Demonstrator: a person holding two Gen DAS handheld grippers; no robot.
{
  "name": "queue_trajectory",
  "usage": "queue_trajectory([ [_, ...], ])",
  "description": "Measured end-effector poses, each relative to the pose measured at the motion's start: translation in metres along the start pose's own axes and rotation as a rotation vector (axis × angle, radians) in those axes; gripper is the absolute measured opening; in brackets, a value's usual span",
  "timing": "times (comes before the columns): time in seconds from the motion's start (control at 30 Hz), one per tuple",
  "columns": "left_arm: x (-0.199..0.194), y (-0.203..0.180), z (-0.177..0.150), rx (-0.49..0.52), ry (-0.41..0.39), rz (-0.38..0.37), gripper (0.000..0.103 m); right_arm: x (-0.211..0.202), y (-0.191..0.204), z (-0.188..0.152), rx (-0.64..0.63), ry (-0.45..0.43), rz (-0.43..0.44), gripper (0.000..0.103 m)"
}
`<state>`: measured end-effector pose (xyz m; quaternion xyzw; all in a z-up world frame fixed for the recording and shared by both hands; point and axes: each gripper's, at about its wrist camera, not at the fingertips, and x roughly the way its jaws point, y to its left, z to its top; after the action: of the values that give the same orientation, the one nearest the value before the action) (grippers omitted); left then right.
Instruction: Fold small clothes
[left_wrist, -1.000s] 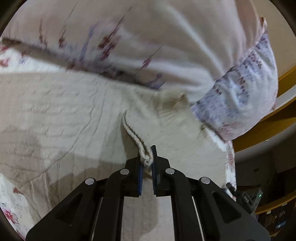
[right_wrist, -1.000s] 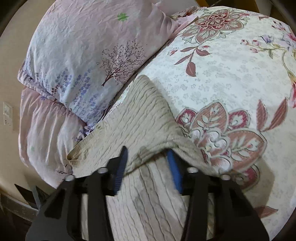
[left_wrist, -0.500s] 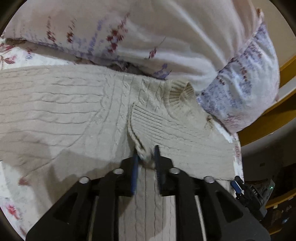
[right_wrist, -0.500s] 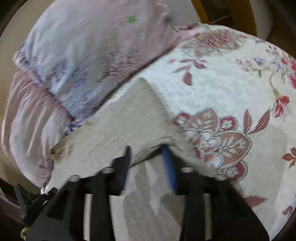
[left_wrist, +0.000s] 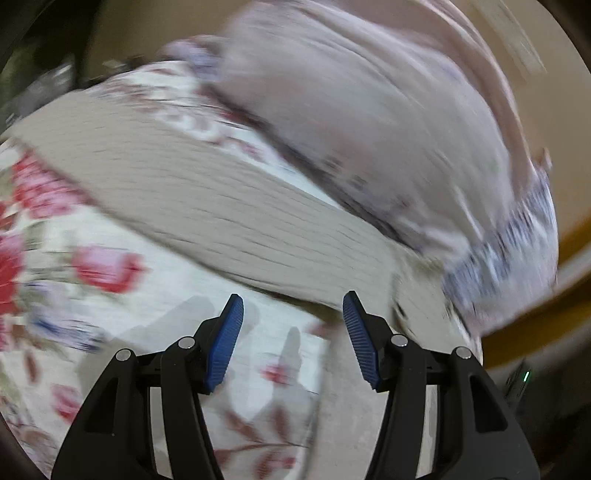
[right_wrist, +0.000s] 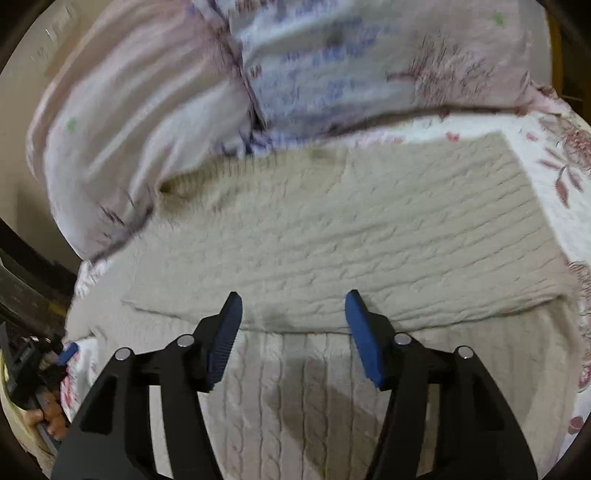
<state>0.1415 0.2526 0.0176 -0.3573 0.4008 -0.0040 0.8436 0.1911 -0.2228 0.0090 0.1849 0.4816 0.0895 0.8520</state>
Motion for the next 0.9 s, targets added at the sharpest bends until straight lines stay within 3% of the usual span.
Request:
queue_trajectory([
  [0.3,-0.006,0.069,0.029,-0.340,-0.076,-0.021,0.055,-0.016,-0.013,-0.009,0.059,-0.004,0.085,0.064],
  [0.47,-0.006,0.095,0.037,-0.498,-0.110,-0.076,0.050,-0.013,-0.014,-0.012,0.068,0.006,0.093,0.066],
  [0.63,-0.006,0.110,0.039,-0.589,-0.127,-0.107,0.039,-0.012,-0.013,-0.013,0.074,0.011,0.108,0.066],
  [0.73,-0.007,0.119,0.038,-0.633,-0.132,-0.113,0.028,-0.013,-0.014,-0.013,0.077,0.008,0.113,0.066],
  [0.83,-0.008,0.128,0.038,-0.672,-0.142,-0.103,0.009,-0.014,-0.016,-0.013,0.077,0.006,0.118,0.066],
  [0.9,-0.007,0.130,0.039,-0.675,-0.144,-0.103,0.006,-0.017,-0.018,-0.013,0.076,0.003,0.125,0.066],
])
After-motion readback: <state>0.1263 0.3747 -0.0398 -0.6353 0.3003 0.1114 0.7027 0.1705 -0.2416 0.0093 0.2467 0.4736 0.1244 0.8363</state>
